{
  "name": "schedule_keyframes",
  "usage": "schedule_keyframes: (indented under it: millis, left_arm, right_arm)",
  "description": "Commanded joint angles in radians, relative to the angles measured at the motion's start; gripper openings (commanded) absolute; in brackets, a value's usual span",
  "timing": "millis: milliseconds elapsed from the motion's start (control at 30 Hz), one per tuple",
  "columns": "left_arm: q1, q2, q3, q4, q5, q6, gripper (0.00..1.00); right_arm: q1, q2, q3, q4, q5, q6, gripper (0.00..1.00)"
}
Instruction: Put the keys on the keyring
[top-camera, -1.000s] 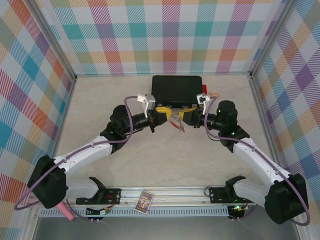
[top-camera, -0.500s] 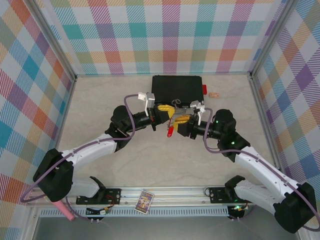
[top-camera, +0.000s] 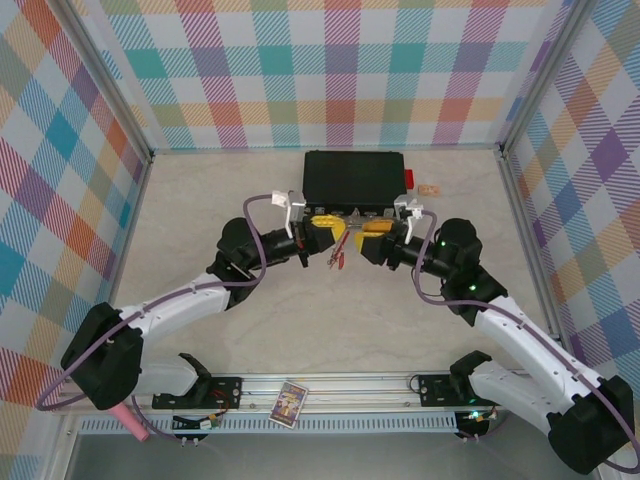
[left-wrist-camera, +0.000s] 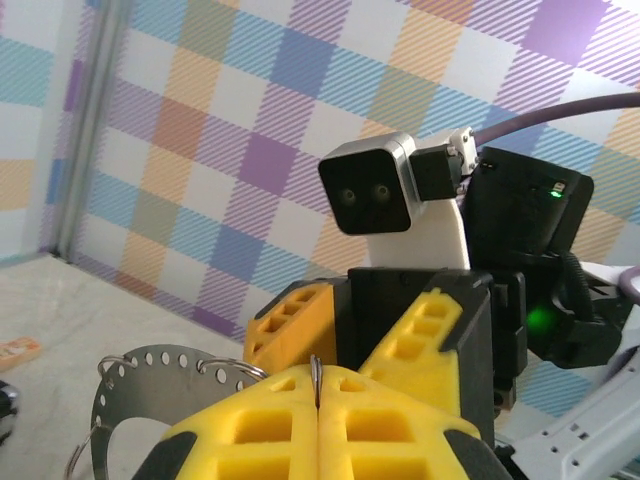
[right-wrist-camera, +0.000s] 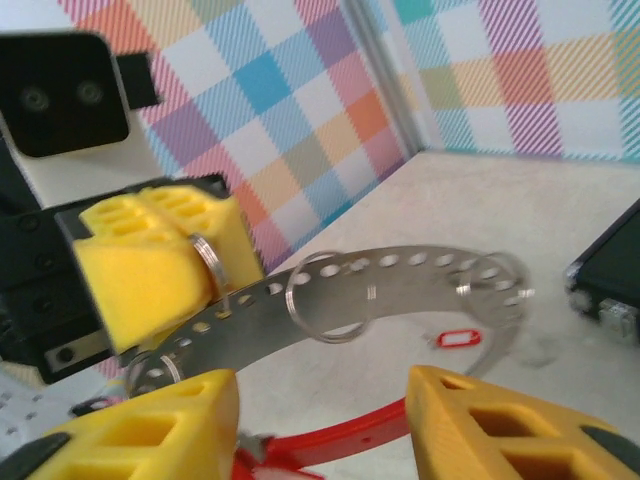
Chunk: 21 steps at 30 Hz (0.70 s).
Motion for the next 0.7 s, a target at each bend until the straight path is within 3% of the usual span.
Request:
schedule_keyframes:
  millis: [0,133,300,433,567,667]
  left_arm:
    - [0.009,-0.074,-0.01,-0.027,-0.141,0.077,0.0]
    - [0.01,-0.129,-0.034,-0.075,-0.319,0.08,0.0]
    - [0.009,-0.151,-0.048,-0.061,-0.38,-0.008,0.0]
    - [0.009,-0.166,-0.053,-0.068,-0.421,-0.039,0.0]
    - [0.01,-0.189,-0.057,-0.099,-0.447,-0.031,0.0]
    - [0.009,-0.198,-0.06,-0.119,-0.454,-0.019,0.0]
  right_arm:
    - [-0.004,-0.025,0.0,0.037,0.128,0.001,0.52]
    - [-0.006,-0.017,0.038,-0.07,0.207,0.036,0.72]
    - [-0.005,0.005,0.057,-0.103,0.273,0.066,1.0]
    - [-0.004,0.032,0.105,-0.177,0.345,0.097,0.99]
    - [-0.004,0.026,0.128,-0.25,0.53,0.225,0.99]
    - [-0.004,-0.002,0.088,-0.173,0.476,0.188,0.99]
